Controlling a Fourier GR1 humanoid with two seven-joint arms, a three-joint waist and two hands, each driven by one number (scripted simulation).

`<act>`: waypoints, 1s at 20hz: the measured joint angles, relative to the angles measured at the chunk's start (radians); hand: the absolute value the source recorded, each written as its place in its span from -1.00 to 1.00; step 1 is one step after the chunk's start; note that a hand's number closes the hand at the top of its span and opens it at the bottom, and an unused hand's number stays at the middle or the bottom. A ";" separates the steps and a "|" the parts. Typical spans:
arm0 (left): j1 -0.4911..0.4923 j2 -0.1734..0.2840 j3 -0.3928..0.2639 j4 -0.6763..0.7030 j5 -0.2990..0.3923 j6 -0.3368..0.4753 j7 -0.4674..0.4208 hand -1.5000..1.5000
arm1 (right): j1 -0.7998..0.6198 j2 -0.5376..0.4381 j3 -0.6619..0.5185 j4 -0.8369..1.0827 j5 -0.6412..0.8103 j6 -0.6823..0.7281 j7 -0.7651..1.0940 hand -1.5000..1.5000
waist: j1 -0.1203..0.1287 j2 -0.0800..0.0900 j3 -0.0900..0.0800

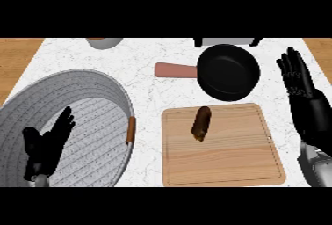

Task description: Pick the sweet potato from the cutting board and place it in the pot

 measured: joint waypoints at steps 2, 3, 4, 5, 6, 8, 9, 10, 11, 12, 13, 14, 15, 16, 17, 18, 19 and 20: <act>-0.005 0.016 0.005 -0.085 0.013 0.014 0.009 0.00 | -0.019 -0.010 0.000 0.030 0.020 -0.007 0.030 1.00 | 0.006 0.002 -0.003; -0.010 0.021 0.009 -0.119 0.017 0.024 0.009 0.00 | -0.036 -0.024 0.003 0.054 0.040 -0.010 0.058 1.00 | 0.010 0.004 -0.007; -0.014 0.025 0.013 -0.150 0.019 0.034 0.004 0.00 | -0.052 -0.037 0.008 0.082 0.065 -0.016 0.090 1.00 | 0.015 0.007 -0.012; -0.021 0.026 0.019 -0.179 0.022 0.040 -0.006 0.00 | -0.067 -0.051 0.019 0.114 0.098 -0.025 0.126 1.00 | 0.024 0.011 -0.019; -0.033 0.032 0.027 -0.204 0.021 0.050 -0.016 0.00 | -0.085 -0.070 0.029 0.146 0.130 -0.027 0.166 1.00 | 0.030 0.015 -0.024; -0.044 0.049 0.035 -0.235 0.026 0.050 -0.022 0.00 | -0.088 -0.179 0.078 0.189 0.260 -0.003 0.197 -1.00 | 0.037 0.023 -0.042; -0.050 0.054 0.039 -0.244 0.034 0.050 -0.023 0.00 | -0.098 -0.193 0.092 0.216 0.315 -0.025 0.237 -1.00 | 0.036 0.025 -0.044; -0.057 0.061 0.044 -0.253 0.037 0.056 -0.016 0.00 | -0.115 -0.191 0.106 0.242 0.359 -0.046 0.274 -1.00 | 0.034 0.026 -0.044; -0.062 0.066 0.048 -0.248 0.040 0.058 -0.020 0.00 | -0.145 -0.175 0.123 0.274 0.401 -0.068 0.299 -1.00 | 0.033 0.026 -0.043; -0.075 0.077 0.056 -0.247 0.043 0.061 -0.017 0.00 | -0.164 -0.152 0.146 0.298 0.439 -0.085 0.315 -1.00 | 0.029 0.025 -0.042; -0.088 0.091 0.059 -0.245 0.037 0.068 -0.013 0.00 | -0.181 -0.133 0.164 0.315 0.467 -0.092 0.323 -1.00 | 0.024 0.023 -0.040; -0.102 0.105 0.059 -0.244 0.033 0.075 -0.005 0.00 | -0.202 -0.114 0.176 0.326 0.487 -0.095 0.331 -1.00 | 0.020 0.022 -0.037; -0.106 0.112 0.057 -0.245 0.032 0.081 -0.002 0.00 | -0.220 -0.101 0.190 0.327 0.506 -0.092 0.344 -1.00 | 0.017 0.020 -0.036; -0.106 0.119 0.061 -0.244 0.035 0.085 -0.002 0.00 | -0.237 -0.094 0.202 0.320 0.518 -0.080 0.358 -1.00 | 0.013 0.019 -0.035; -0.112 0.131 0.063 -0.240 0.034 0.092 0.002 0.00 | -0.260 -0.093 0.209 0.315 0.525 -0.058 0.375 -1.00 | 0.010 0.017 -0.034; -0.117 0.139 0.063 -0.244 0.038 0.096 0.010 0.00 | -0.275 -0.084 0.224 0.305 0.536 -0.042 0.399 -1.00 | 0.007 0.016 -0.033; -0.127 0.147 0.069 -0.238 0.046 0.096 0.011 0.00 | -0.305 -0.079 0.234 0.303 0.544 -0.016 0.430 -1.00 | 0.005 0.016 -0.034; -0.126 0.138 0.066 -0.231 0.050 0.099 0.002 0.00 | -0.326 -0.078 0.243 0.289 0.542 0.019 0.465 -1.00 | 0.002 0.016 -0.036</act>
